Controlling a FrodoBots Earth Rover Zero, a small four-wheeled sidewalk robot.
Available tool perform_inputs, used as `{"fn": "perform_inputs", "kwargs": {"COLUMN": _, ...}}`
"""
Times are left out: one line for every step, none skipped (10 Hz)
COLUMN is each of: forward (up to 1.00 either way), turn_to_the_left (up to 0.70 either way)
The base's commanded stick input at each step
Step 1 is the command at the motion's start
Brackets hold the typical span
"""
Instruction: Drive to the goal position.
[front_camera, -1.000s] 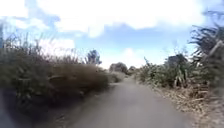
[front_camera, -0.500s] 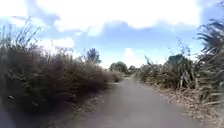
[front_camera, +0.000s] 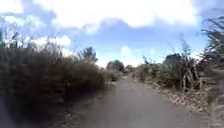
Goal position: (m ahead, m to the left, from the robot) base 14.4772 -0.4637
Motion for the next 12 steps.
{"fn": "perform_inputs", "kwargs": {"forward": 0.70, "turn_to_the_left": 0.00}}
{"fn": "perform_inputs", "kwargs": {"forward": 0.70, "turn_to_the_left": 0.00}}
{"fn": "perform_inputs", "kwargs": {"forward": 0.70, "turn_to_the_left": 0.00}}
{"fn": "perform_inputs", "kwargs": {"forward": 0.70, "turn_to_the_left": 0.00}}
{"fn": "perform_inputs", "kwargs": {"forward": 0.70, "turn_to_the_left": 0.00}}
{"fn": "perform_inputs", "kwargs": {"forward": 0.70, "turn_to_the_left": 0.00}}
{"fn": "perform_inputs", "kwargs": {"forward": 0.70, "turn_to_the_left": 0.00}}
{"fn": "perform_inputs", "kwargs": {"forward": 0.70, "turn_to_the_left": 0.00}}
{"fn": "perform_inputs", "kwargs": {"forward": 0.70, "turn_to_the_left": 0.00}}
{"fn": "perform_inputs", "kwargs": {"forward": 0.70, "turn_to_the_left": 0.00}}
{"fn": "perform_inputs", "kwargs": {"forward": 0.70, "turn_to_the_left": 0.00}}
{"fn": "perform_inputs", "kwargs": {"forward": 0.70, "turn_to_the_left": 0.00}}
